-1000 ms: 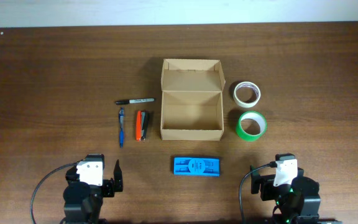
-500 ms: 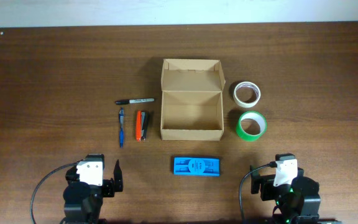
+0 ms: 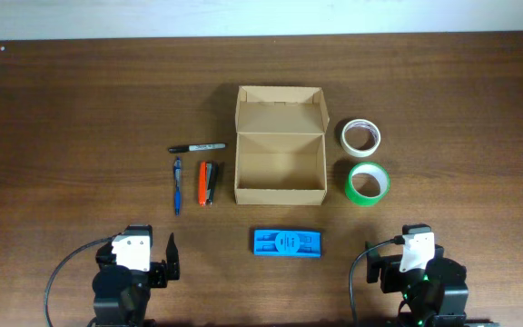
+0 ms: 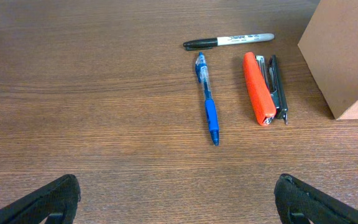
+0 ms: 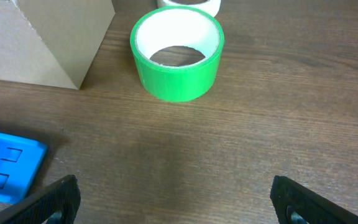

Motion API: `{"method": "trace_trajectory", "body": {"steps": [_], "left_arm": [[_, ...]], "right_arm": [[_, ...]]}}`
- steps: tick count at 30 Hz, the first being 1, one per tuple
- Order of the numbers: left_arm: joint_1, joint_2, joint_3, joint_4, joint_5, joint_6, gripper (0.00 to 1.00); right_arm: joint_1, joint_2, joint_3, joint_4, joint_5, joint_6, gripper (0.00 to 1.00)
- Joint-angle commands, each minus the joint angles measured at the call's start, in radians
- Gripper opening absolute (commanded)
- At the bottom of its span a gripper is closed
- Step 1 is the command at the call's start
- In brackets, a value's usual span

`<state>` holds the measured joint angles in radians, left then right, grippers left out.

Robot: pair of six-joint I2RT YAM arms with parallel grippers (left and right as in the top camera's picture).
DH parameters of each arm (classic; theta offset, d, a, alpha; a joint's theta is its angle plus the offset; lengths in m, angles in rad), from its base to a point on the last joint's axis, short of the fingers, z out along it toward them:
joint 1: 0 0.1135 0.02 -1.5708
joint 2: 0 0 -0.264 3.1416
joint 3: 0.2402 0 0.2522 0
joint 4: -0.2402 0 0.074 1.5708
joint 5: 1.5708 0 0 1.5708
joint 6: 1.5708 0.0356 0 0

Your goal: Pack container

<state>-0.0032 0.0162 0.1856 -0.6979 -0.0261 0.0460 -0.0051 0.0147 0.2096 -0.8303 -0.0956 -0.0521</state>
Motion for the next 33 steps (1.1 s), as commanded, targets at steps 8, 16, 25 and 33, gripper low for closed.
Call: {"method": "trace_trajectory", "body": {"steps": [8,16,25,33], "left_arm": [[0.006,-0.011,-0.008,0.002,0.005,0.023,1.00],[0.006,-0.011,-0.008,0.002,0.005,0.023,1.00],[0.006,-0.011,-0.008,0.002,0.005,0.023,0.99],[0.006,-0.011,-0.008,0.002,0.005,0.023,1.00]], "right_arm": [[-0.009,0.195,0.170,0.114,0.002,0.008,0.99],[-0.009,0.652,0.590,0.111,0.002,0.009,0.99],[-0.009,1.152,1.048,0.040,0.071,0.153,0.99],[-0.010,1.584,1.437,-0.125,0.093,0.193,0.99]]}}
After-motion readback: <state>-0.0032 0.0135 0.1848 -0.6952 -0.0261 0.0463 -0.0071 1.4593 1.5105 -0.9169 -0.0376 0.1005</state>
